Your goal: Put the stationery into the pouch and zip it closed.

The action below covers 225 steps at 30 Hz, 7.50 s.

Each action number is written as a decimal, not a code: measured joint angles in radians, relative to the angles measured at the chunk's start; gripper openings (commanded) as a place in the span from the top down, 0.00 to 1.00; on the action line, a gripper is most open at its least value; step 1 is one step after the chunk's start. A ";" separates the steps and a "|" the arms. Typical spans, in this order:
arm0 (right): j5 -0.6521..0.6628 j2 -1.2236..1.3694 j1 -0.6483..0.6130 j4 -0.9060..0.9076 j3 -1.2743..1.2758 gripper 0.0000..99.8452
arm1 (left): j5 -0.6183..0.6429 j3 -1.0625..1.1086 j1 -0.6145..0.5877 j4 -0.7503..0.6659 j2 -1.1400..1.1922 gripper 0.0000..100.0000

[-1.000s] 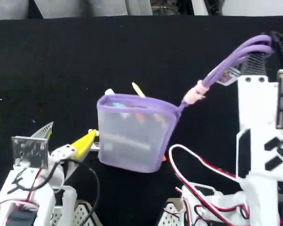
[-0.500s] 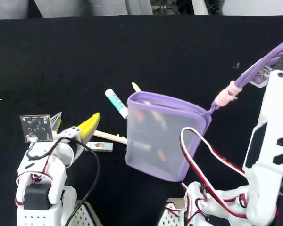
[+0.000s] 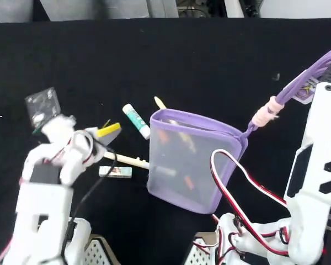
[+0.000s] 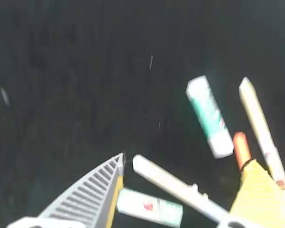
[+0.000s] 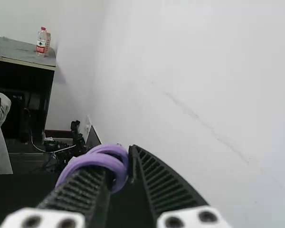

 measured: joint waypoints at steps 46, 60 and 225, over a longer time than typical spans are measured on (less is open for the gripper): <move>0.000 0.000 0.003 0.000 0.000 0.99 | 0.310 -0.643 0.176 0.167 1.266 0.63; 0.000 0.000 0.003 0.000 0.000 0.99 | 0.236 -0.669 0.180 0.152 1.303 0.86; 0.087 -0.143 -0.471 0.025 0.147 0.99 | 0.305 0.181 0.252 -0.924 0.175 0.78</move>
